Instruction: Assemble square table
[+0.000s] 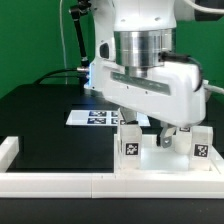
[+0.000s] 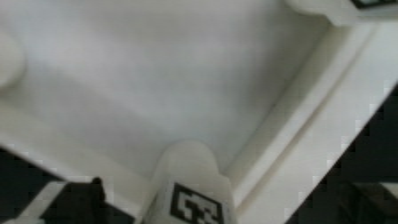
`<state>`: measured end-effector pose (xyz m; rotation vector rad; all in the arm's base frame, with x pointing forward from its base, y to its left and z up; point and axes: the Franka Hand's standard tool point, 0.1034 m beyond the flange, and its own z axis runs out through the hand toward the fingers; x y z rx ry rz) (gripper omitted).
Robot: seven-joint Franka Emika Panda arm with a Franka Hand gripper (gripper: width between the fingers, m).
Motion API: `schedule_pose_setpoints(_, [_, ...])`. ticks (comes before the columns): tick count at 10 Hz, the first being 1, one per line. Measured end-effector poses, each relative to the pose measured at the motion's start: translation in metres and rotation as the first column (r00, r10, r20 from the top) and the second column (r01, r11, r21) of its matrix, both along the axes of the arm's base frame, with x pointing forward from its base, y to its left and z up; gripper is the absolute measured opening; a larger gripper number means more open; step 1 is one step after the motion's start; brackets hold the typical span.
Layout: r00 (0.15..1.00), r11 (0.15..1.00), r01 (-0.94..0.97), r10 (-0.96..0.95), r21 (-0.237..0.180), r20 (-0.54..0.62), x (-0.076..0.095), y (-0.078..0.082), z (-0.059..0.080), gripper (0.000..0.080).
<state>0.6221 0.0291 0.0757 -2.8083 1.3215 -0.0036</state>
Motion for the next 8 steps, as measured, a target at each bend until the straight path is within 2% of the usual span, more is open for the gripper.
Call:
schedule_pose_setpoints(1, [1.0, 1.0, -0.016, 0.015, -0.001, -0.001, 0.0, -0.002, -0.001, 0.0649])
schedule_pose_setpoints(3, [0.975, 0.975, -0.221, 0.221, -0.012, 0.004, 0.0, -0.007, -0.001, 0.0649])
schedule_pose_setpoints(4, [0.902, 0.902, -0.431, 0.432, -0.029, 0.017, 0.003, -0.022, -0.003, 0.0649])
schedule_pose_setpoints(5, [0.826, 0.826, -0.561, 0.563, -0.048, 0.03, 0.007, -0.031, -0.003, 0.0649])
schedule_pose_setpoints(7, [0.72, 0.721, -0.689, 0.692, -0.079, 0.04, 0.01, -0.038, -0.002, 0.0649])
schedule_pose_setpoints(8, [0.722, 0.723, -0.687, 0.69, -0.078, 0.039, 0.01, -0.038, -0.003, 0.0649])
